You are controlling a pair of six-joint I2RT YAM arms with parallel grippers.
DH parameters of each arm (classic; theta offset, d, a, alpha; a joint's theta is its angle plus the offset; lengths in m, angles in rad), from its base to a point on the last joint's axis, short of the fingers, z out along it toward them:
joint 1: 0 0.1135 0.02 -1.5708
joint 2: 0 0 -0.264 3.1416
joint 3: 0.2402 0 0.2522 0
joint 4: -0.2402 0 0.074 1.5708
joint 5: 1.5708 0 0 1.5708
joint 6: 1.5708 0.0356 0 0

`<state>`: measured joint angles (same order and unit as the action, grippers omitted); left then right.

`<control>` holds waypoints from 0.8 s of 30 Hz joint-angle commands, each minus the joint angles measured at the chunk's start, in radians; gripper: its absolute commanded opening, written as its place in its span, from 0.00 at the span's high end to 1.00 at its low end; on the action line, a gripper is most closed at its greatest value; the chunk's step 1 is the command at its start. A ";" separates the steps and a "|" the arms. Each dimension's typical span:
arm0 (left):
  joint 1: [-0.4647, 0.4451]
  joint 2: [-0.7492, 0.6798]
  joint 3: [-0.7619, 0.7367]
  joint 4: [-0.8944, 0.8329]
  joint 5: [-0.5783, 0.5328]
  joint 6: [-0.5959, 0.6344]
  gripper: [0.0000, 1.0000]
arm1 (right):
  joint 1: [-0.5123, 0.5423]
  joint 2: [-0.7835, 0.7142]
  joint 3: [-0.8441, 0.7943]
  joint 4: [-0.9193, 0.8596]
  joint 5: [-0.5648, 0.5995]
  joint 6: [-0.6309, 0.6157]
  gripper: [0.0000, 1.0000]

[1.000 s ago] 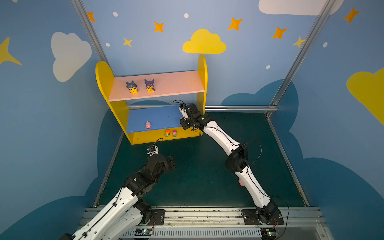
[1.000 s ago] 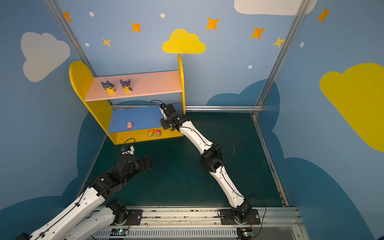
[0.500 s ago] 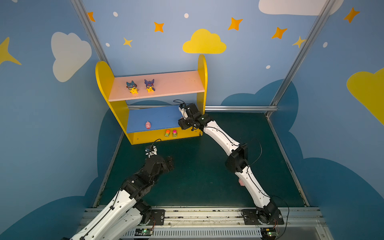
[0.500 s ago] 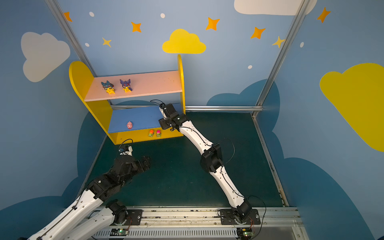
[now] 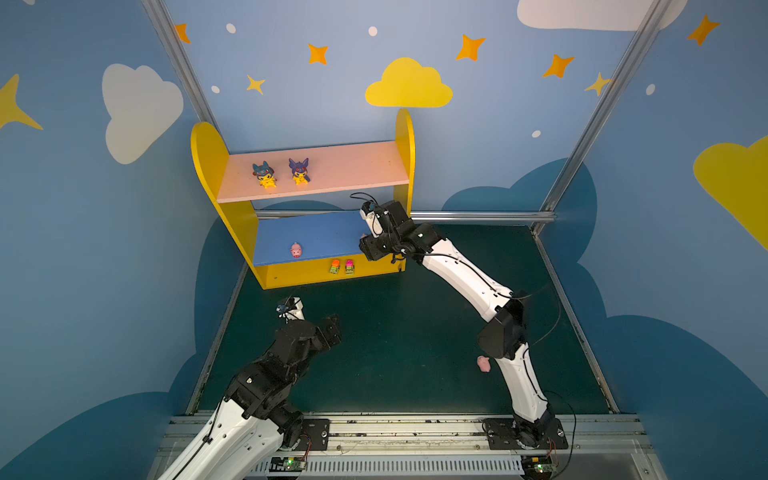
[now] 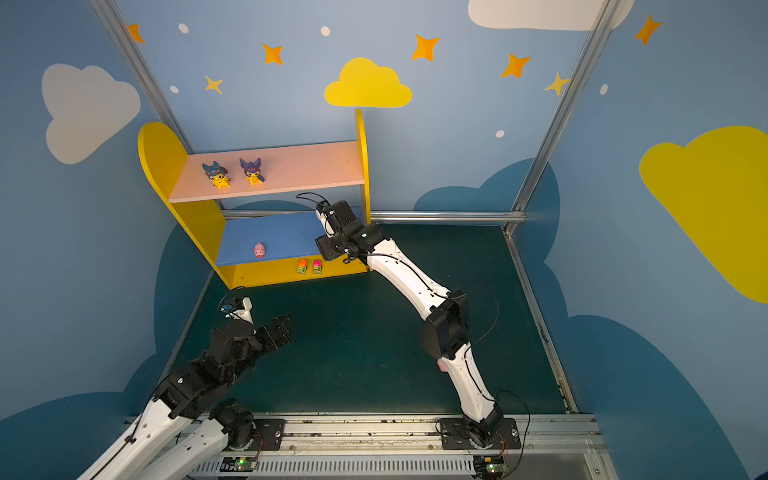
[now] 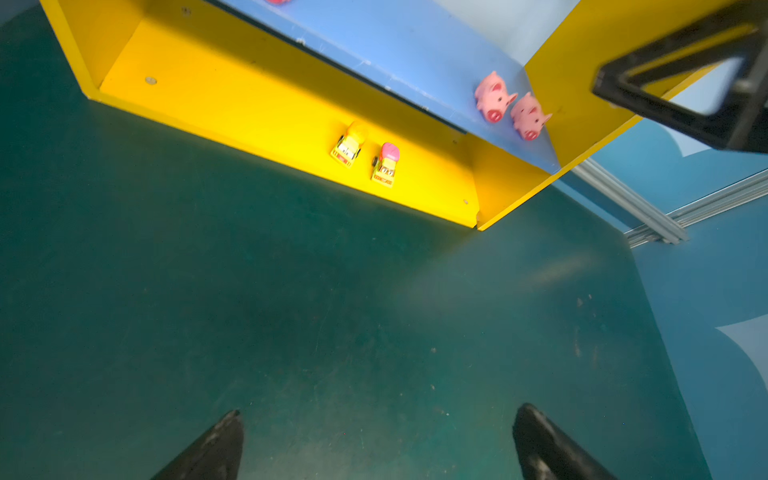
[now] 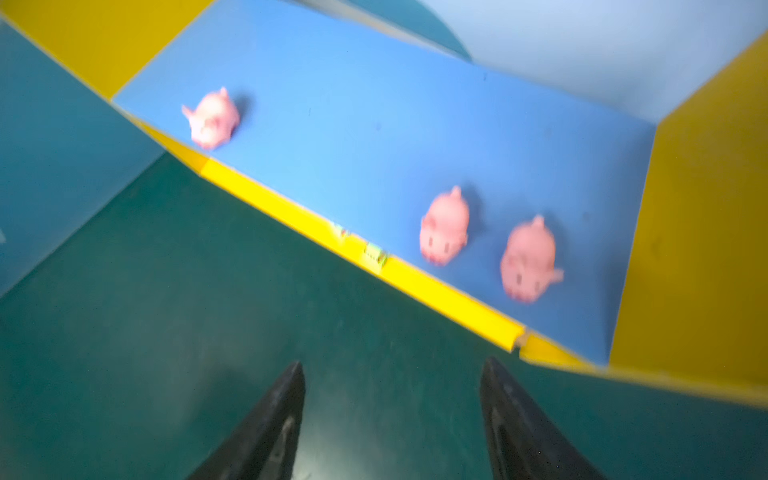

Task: Place and organize the plastic toys onto the shelf
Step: 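Withdraw the right gripper from the shelf toward the last pink pig on the table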

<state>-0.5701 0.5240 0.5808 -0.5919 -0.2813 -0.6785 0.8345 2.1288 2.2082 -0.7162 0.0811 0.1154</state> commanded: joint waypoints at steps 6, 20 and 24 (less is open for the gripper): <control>-0.039 -0.041 -0.034 -0.039 0.022 -0.039 0.00 | 0.040 -0.374 -0.518 0.050 0.090 0.103 0.34; -0.419 0.227 -0.148 0.217 -0.092 -0.160 0.00 | -0.051 -1.021 -1.410 -0.014 0.343 0.523 0.31; -0.488 0.356 -0.102 0.244 -0.086 -0.178 0.00 | -0.098 -1.103 -1.530 -0.024 0.341 0.595 0.27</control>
<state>-1.0283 0.8268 0.4374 -0.4004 -0.3275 -0.8284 0.7635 1.0611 0.7269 -0.7200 0.3874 0.5991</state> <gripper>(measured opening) 0.999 0.721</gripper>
